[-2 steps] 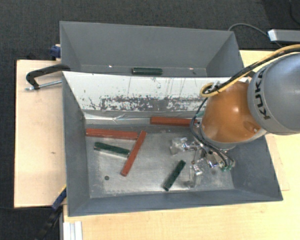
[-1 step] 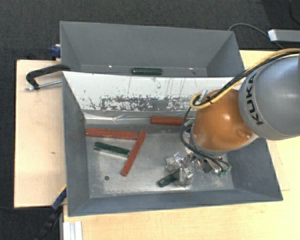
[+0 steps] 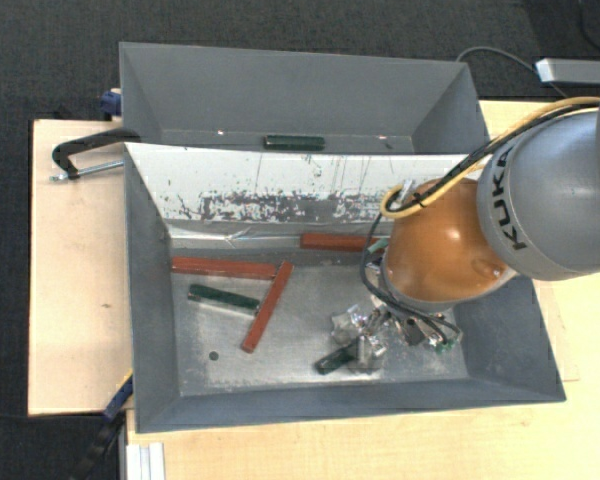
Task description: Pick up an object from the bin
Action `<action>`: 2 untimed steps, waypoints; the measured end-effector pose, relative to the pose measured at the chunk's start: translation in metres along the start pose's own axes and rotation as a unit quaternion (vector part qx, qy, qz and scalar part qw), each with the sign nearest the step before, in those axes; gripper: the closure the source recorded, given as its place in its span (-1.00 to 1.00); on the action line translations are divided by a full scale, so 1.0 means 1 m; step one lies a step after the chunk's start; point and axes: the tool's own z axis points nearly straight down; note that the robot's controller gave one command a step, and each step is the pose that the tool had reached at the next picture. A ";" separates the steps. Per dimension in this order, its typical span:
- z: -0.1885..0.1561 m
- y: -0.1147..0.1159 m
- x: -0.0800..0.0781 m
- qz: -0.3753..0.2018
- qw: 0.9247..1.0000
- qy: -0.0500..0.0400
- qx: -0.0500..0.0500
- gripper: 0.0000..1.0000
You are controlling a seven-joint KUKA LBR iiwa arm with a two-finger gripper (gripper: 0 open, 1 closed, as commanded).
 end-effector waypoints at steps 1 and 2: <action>-0.086 0.007 -0.037 0.000 1.000 -0.002 0.001 1.00; -0.086 0.007 -0.037 0.000 1.000 -0.002 0.001 1.00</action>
Offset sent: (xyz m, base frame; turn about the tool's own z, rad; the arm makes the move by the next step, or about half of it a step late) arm 0.0000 0.0000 0.0000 0.0000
